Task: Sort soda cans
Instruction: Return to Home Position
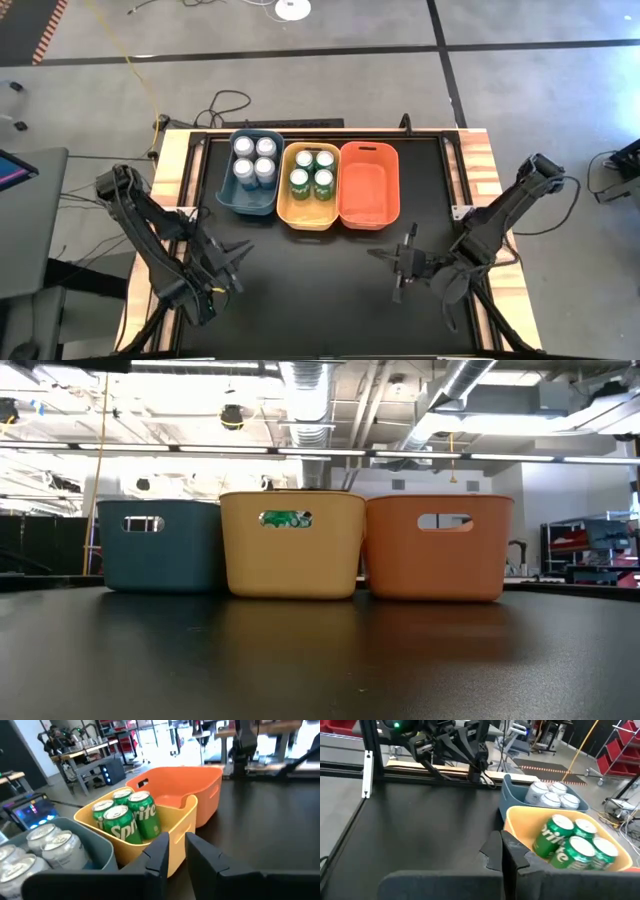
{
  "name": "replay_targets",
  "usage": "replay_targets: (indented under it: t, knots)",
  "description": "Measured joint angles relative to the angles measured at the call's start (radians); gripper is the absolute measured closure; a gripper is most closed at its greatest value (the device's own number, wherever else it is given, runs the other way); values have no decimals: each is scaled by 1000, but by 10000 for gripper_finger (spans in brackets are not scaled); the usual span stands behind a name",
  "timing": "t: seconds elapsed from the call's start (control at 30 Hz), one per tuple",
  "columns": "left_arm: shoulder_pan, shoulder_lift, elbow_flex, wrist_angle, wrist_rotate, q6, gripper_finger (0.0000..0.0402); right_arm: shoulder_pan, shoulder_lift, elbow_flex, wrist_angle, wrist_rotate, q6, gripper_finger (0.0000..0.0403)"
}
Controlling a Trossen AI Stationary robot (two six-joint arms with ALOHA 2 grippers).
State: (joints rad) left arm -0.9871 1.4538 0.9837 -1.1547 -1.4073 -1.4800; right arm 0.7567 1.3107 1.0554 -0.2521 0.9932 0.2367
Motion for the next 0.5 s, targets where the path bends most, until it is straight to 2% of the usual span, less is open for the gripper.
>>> replay_targets:
  t: [0.13,0.3,0.4,0.5]
  knots:
    - [6,-52,-84,104,-19,7,363,7,-59,0,-33,15,4,396]
    - [52,-77,-189,397,40,199,385,25,-122,0,-96,49,0,397]
    - [103,-76,-249,699,155,462,390,31,-141,0,-122,63,12,398]
    - [171,-75,-318,1085,318,792,391,28,-143,0,-153,64,29,398]
